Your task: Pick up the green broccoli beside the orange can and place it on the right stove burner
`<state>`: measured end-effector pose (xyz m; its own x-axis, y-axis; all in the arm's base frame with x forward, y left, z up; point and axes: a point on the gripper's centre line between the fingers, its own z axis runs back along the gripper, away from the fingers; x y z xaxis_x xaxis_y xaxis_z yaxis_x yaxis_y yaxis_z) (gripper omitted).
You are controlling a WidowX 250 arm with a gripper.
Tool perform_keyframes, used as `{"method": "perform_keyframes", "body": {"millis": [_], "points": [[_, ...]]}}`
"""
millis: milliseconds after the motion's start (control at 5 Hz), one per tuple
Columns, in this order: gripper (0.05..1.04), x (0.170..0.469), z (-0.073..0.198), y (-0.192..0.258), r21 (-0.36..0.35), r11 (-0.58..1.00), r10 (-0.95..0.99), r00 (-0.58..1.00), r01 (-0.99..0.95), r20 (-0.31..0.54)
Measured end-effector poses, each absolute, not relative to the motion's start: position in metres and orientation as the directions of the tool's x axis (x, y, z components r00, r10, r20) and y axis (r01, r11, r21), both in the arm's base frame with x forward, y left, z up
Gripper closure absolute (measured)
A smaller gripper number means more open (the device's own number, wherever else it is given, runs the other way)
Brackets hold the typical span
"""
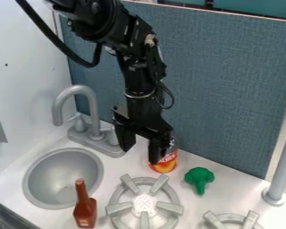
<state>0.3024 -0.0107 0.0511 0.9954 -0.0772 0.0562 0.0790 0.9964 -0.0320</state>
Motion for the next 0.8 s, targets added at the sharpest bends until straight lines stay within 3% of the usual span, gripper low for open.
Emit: {"method": "perform_keyframes", "body": {"millis": [200, 600, 800], "points": [[0.083, 0.300, 0.042, -0.011, -0.033, 0.996, -0.077, 0.997, 0.078, 0.030], [0.083, 0.323, 0.009, -0.037, -0.036, 0.977, -0.207, 0.974, 0.211, 0.095], [0.083, 0.341, -0.014, -0.046, -0.042, 0.965, -0.256, 0.965, 0.259, 0.054]]}}
